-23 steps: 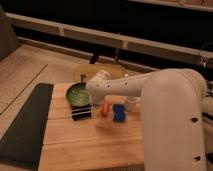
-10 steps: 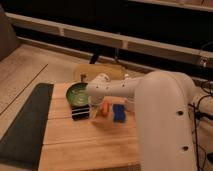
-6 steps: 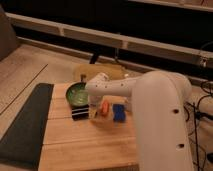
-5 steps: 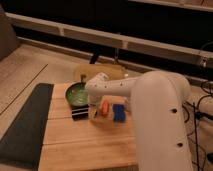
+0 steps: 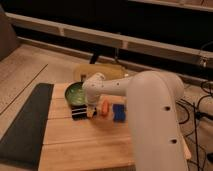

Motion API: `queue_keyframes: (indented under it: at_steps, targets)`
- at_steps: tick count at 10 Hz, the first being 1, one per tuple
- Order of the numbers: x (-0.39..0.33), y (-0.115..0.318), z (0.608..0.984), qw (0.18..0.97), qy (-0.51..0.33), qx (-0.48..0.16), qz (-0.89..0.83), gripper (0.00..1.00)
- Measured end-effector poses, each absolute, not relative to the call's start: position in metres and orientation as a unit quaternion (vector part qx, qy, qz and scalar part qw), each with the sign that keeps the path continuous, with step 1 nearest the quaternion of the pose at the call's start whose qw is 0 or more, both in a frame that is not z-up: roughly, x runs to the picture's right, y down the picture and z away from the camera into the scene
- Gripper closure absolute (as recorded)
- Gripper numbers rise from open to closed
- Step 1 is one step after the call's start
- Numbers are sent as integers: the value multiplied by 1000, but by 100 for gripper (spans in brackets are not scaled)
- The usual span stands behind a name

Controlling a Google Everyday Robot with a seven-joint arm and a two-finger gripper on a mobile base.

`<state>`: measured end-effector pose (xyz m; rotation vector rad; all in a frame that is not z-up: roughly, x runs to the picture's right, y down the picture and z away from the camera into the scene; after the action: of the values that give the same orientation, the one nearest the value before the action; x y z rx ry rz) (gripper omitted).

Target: Place the eraser on the white sponge

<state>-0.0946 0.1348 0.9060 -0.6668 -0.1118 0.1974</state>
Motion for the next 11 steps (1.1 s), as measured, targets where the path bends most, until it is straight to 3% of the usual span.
queue_keyframes:
  at_steps: [2,3,11]
  targets:
    - [-90,125,899,945,-42,-314,80,92]
    - [-86,120,892,948,-33,-308,70,98]
    - [-49,103,834,961,43,-266,57,100]
